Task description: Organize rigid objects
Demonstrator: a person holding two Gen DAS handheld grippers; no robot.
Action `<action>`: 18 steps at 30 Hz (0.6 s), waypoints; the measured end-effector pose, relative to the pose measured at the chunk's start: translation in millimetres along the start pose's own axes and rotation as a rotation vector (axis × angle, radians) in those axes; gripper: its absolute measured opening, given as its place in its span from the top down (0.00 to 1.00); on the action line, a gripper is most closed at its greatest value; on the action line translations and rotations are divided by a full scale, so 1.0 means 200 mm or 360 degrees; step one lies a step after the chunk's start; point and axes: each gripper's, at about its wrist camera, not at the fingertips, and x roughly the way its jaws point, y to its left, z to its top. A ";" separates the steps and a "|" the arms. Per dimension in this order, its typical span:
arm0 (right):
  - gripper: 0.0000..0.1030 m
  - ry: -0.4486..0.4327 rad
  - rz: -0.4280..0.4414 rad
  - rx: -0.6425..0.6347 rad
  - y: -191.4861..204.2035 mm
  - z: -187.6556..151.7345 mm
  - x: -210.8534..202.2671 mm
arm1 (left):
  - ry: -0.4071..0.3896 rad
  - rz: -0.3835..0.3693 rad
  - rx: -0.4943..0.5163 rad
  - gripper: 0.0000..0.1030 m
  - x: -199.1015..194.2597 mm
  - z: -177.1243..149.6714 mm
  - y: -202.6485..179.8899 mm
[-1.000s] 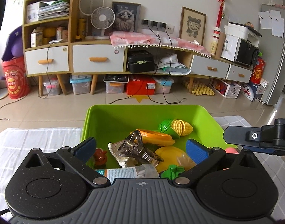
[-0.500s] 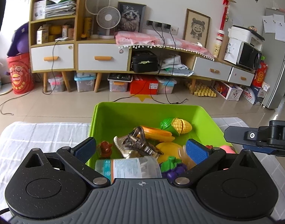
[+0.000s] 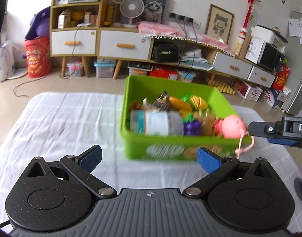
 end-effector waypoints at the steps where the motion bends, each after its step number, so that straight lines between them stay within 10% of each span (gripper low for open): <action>1: 0.41 0.0007 -0.0003 -0.0013 0.00 -0.02 -0.02 | 0.0010 0.0010 -0.0007 0.02 -0.01 -0.01 0.00; 18: 0.36 0.0040 -0.0077 -0.0291 0.01 -0.22 -0.26 | 0.0052 0.0138 0.0116 0.02 -0.22 -0.11 -0.12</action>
